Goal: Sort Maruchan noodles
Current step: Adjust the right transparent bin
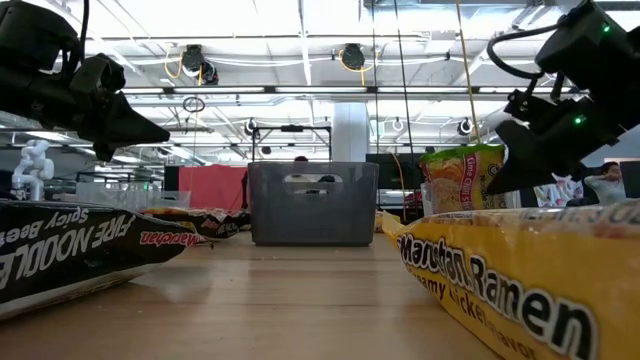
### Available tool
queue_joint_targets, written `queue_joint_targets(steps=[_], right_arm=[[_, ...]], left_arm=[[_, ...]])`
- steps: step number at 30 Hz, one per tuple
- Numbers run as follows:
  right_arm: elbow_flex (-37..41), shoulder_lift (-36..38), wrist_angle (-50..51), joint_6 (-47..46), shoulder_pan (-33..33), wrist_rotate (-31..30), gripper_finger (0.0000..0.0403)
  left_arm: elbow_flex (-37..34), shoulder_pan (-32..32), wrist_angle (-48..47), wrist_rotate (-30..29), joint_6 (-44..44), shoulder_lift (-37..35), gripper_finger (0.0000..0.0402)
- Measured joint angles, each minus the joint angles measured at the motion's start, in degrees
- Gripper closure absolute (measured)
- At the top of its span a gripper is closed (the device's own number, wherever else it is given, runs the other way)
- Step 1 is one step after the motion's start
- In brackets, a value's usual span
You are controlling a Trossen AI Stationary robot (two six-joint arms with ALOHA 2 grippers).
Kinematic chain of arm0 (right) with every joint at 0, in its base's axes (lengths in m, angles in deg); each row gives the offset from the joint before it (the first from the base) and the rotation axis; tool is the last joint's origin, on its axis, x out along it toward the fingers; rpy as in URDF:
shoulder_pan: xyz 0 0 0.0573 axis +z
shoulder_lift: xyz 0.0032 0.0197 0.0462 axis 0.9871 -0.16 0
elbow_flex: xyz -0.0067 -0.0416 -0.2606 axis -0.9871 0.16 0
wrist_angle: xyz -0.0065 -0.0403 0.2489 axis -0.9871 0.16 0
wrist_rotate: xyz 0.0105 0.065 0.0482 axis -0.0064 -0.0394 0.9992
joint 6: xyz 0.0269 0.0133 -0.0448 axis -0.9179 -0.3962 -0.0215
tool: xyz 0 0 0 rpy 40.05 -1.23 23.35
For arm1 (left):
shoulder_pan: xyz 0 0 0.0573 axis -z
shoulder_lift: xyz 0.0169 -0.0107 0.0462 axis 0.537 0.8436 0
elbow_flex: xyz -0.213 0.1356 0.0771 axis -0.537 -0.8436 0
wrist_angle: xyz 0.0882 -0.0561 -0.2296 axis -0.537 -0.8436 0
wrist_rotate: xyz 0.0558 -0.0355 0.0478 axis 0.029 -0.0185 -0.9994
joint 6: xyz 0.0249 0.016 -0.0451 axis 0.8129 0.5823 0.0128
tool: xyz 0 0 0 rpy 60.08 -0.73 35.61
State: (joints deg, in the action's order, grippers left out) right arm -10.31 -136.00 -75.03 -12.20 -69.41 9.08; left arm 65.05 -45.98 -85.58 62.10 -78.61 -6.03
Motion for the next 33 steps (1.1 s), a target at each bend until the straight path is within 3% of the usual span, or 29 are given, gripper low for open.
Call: queue_joint_targets(steps=[22, 33], right_arm=[[0.02, -0.76, 12.27, -13.31, -0.19, -10.15, 0.0403], [0.02, -0.75, 15.69, -13.38, -3.2, -13.54, 0.0403]], left_arm=[[-0.02, 0.0, 0.17, 0.0, -0.31, 0.02, 0.0396], [-0.02, 0.01, 0.2, 0.0, -0.26, 0.01, 0.0396]])
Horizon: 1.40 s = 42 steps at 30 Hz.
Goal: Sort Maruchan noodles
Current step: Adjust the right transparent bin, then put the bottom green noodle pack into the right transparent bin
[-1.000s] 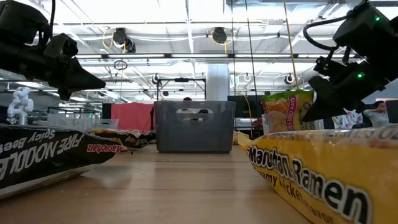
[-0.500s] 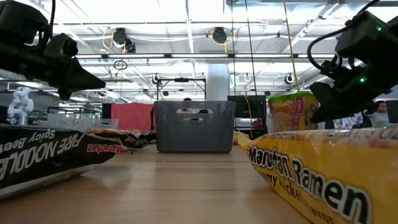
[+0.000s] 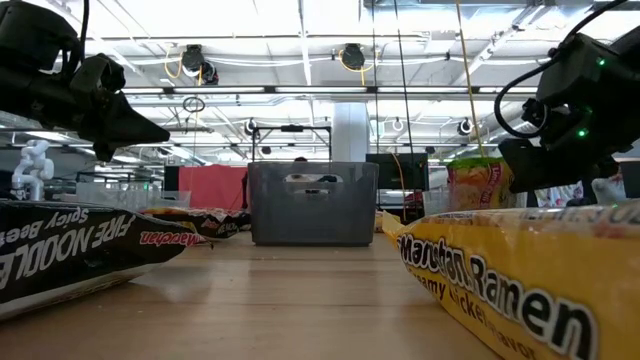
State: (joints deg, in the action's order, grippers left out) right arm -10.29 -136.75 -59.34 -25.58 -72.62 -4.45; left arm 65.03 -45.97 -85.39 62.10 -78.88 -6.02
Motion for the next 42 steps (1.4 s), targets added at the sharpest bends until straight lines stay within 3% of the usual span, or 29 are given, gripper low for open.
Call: queue_joint_targets(steps=[14, 18, 23, 26, 30, 35, 42], right_arm=[[0.0, 0.06, 0.43, 1.84, -2.98, -1.3, 0.0403], [0.02, 1.25, -0.35, 2.46, -2.96, 1.21, 0.0403], [-1.91, 5.65, -6.09, 16.48, -2.03, 5.2, 0.0403], [-5.92, 8.8, -5.75, 25.27, -1.8, 6.09, 0.0403], [-11.44, 11.67, -4.59, 36.28, -1.74, 11.56, 0.0403], [-20.11, 11.87, 7.29, 40.43, -1.66, 17.99, 0.0403], [-31.68, 9.44, 24.74, 36.17, 2.12, 23.42, 0.0403]], left_arm=[[0.0, -0.01, -0.09, 0.0, 0.13, -0.01, 0.0396], [0.0, 0.0, -0.09, 0.0, 0.11, -0.01, 0.0396], [0.0, -0.01, -0.09, 0.0, 0.11, -0.01, 0.0396], [0.0, 0.02, -0.09, 0.0, 0.11, 0.01, 0.0396], [0.0, -0.01, -0.11, 0.0, 0.15, -0.01, 0.0396], [0.0, 0.01, -0.18, 0.01, 0.35, -0.01, 0.0396], [0.0, 0.02, -0.22, 0.0, 0.35, -0.01, 0.0396]])
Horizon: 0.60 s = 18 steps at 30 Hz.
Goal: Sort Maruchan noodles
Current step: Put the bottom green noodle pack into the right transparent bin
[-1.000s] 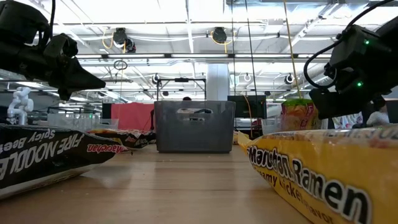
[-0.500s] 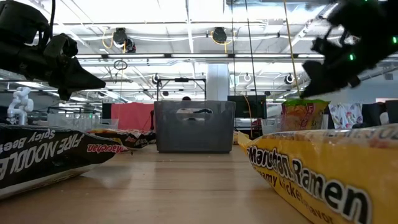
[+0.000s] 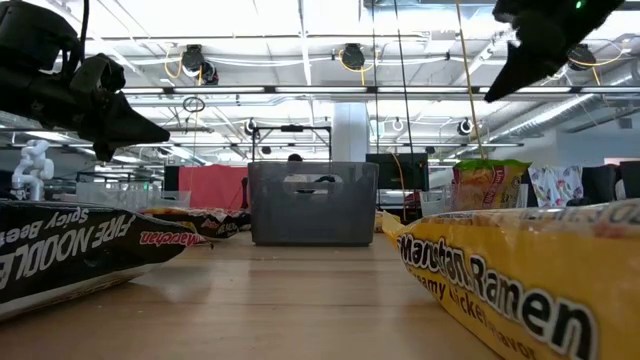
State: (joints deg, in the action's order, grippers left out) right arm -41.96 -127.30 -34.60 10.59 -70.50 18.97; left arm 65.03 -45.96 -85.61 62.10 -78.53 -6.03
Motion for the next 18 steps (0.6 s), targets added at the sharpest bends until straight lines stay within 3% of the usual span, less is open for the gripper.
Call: queue_joint_targets(steps=[7, 13, 18], right_arm=[[-2.73, -3.96, 5.27, -8.74, 6.8, 8.36, 0.0403], [-2.75, -7.47, 7.41, -18.02, 11.73, 20.07, 0.0403], [-2.75, -10.11, 4.23, -20.6, 14.58, 29.49, 0.0403]], left_arm=[[0.0, 0.0, -0.04, 0.02, 0.0, 0.0, 0.0396], [0.0, -0.01, -0.05, 0.02, 0.17, 0.0, 0.0396], [0.0, 0.0, -0.07, 0.02, 2.81, 0.0, 0.0396]])
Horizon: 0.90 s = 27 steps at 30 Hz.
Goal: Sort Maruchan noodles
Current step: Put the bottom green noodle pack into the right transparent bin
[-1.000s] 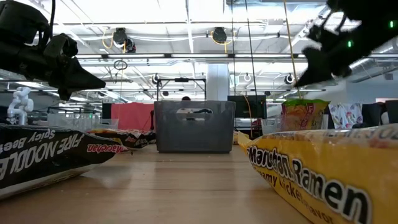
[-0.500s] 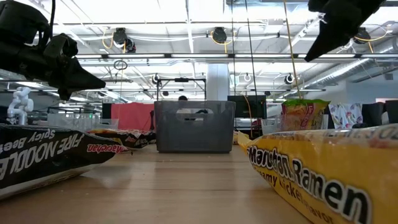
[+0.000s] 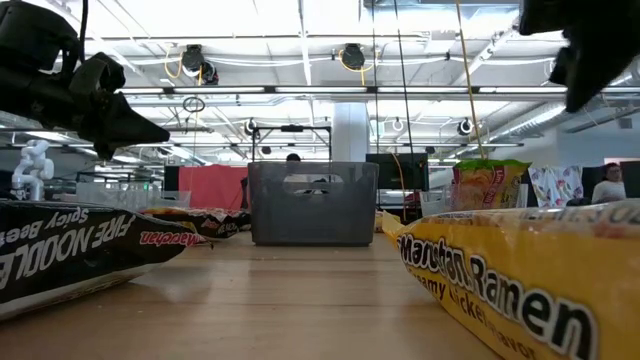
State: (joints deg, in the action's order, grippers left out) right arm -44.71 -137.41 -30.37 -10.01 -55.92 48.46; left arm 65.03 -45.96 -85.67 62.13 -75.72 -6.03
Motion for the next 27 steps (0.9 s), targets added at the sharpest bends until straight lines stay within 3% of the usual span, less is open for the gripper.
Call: queue_joint_targets(steps=[3, 10, 15, 20, 27], right_arm=[[0.0, -0.56, -3.14, -2.78, 1.27, 8.14, 0.0403], [0.0, -0.56, -7.18, -10.31, 3.41, 19.45, 0.0403], [0.81, -0.56, -7.24, -16.89, 3.38, 20.36, 0.0403], [3.48, -0.56, -8.94, -19.91, 3.38, 25.17, 0.0399], [8.38, -0.54, -11.34, -20.32, 3.38, 30.11, 0.0354]], left_arm=[[0.0, 0.0, -0.01, 0.0, 1.44, 0.02, 0.0396], [0.0, -0.02, -0.02, 0.0, 1.74, 0.02, 0.0396], [0.0, 0.0, -0.02, 0.0, 2.16, 0.0, 0.0396], [0.0, -0.01, -0.02, 0.0, 2.14, 0.01, 0.0396], [0.0, -0.02, 0.0, 0.0, 1.67, 0.0, 0.0396]])
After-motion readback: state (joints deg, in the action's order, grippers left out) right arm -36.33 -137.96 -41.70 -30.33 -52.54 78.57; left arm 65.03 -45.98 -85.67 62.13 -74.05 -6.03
